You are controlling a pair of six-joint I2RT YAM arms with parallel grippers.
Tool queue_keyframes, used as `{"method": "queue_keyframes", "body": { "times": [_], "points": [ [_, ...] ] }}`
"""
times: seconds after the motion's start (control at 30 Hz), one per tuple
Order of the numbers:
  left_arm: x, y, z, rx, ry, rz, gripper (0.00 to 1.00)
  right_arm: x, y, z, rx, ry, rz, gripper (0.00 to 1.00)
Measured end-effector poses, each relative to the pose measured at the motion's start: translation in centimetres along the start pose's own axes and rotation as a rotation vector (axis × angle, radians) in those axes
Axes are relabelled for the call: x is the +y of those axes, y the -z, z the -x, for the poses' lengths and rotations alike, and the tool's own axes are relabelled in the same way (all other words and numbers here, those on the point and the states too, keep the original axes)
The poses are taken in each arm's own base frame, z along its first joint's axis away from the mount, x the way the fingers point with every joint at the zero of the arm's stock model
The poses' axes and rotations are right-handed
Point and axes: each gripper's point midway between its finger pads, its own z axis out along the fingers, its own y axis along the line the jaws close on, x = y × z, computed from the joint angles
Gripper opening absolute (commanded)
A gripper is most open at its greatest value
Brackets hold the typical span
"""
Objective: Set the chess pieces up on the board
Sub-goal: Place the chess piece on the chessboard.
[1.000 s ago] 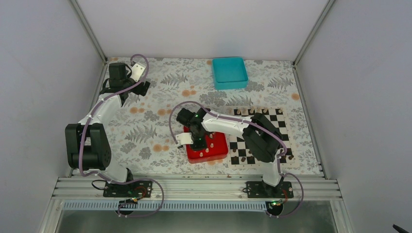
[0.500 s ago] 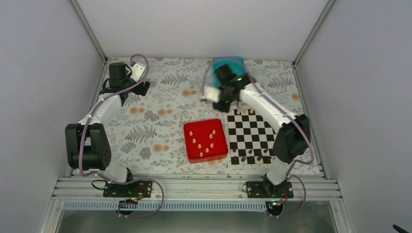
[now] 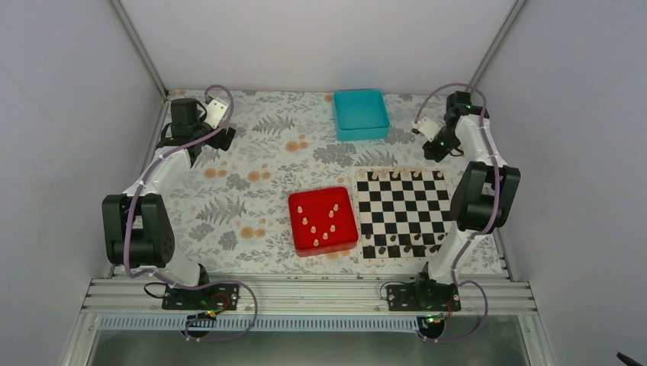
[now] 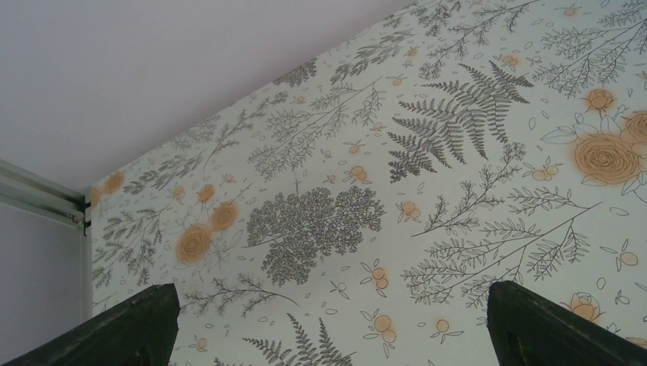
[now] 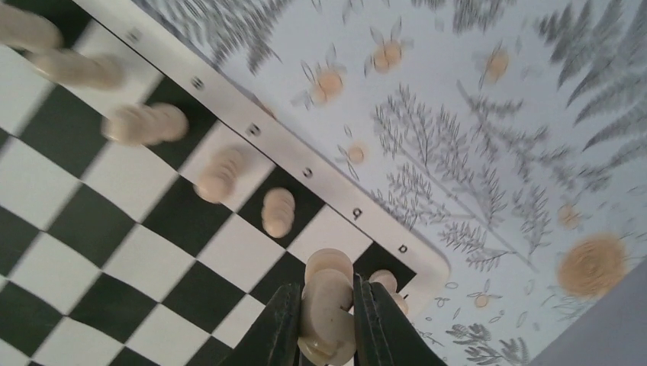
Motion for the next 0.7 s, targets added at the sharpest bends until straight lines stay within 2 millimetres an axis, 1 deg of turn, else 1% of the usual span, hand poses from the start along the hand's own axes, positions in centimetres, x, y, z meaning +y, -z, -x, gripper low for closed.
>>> {"method": "queue_keyframes", "body": {
  "times": [0.07,0.13,0.27,0.47,0.57,0.7],
  "points": [
    [0.0,0.0,0.0,-0.002,0.000,-0.001,1.00,-0.7,-1.5,-1.5,0.032,-0.029,0.021,0.10],
    [0.0,0.0,0.0,-0.002,0.000,-0.002,1.00,-0.9,-2.9,-2.8,0.064,-0.044,0.039,0.10],
    [-0.1,0.0,0.1,-0.003,0.000,-0.005,1.00,-0.3,-4.9,-3.6,0.100,-0.047,0.075,0.10],
    [-0.1,0.0,0.1,-0.003,0.001,-0.005,1.00,-0.6,-6.6,-4.1,0.115,-0.055,0.085,0.11],
    [-0.1,0.0,0.1,-0.003,0.000,-0.005,1.00,-0.8,-7.4,-4.7,0.133,-0.063,0.088,0.11],
    [0.0,0.0,0.0,-0.003,0.001,-0.004,1.00,-0.7,-8.0,-5.6,0.154,-0.074,0.090,0.12]
  ]
}}
